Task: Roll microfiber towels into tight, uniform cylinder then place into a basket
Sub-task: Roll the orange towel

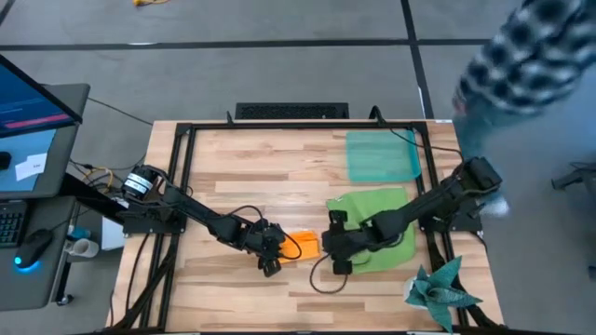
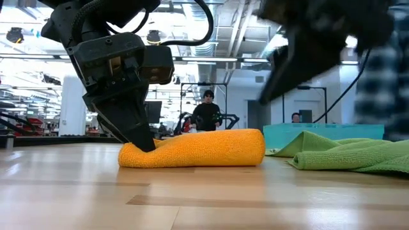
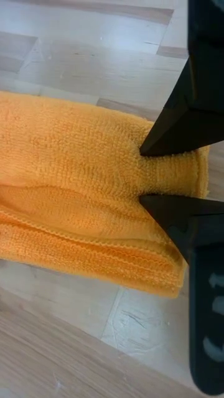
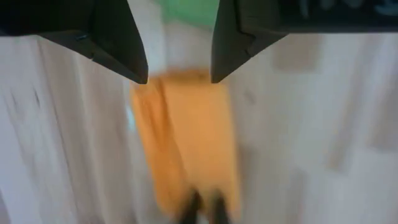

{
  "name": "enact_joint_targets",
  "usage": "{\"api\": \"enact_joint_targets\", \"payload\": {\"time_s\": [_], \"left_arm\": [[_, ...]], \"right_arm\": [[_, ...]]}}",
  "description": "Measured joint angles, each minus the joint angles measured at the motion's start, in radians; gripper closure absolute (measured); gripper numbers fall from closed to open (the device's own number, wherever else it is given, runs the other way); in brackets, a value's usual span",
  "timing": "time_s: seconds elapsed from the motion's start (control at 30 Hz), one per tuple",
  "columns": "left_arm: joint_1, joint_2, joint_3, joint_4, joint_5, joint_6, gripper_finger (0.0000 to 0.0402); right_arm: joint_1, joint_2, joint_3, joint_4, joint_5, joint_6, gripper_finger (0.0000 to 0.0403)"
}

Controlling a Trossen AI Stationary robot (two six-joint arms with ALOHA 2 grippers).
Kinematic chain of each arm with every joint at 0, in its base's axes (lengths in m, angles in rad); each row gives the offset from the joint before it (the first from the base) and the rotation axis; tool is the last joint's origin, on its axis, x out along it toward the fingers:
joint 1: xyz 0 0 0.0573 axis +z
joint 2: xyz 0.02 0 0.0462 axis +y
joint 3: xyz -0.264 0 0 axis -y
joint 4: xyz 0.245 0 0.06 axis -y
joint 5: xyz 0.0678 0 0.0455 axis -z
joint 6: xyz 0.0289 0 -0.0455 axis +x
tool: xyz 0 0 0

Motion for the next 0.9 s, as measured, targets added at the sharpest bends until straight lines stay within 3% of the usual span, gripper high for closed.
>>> {"api": "enact_joint_targets", "payload": {"time_s": [0.3,0.5,0.67,0.9], "left_arm": [[0.0,0.0,0.0,0.002,-0.002,0.0,0.0297],[0.0,0.0,0.0,0.002,-0.003,0.002,0.0297],[0.0,0.0,0.0,0.002,-0.009,0.021,0.0297],[-0.001,0.001,0.0,0.002,-0.03,0.026,0.0293]], "right_arm": [[0.027,0.137,0.002,0.245,0.0,-0.175,0.0211],[-0.017,0.24,0.001,0.248,-0.001,-0.174,0.0212],[-0.048,0.286,0.004,0.294,-0.099,-0.112,0.0219],[-0.067,0.286,0.006,0.28,-0.146,-0.038,0.0268]]}}
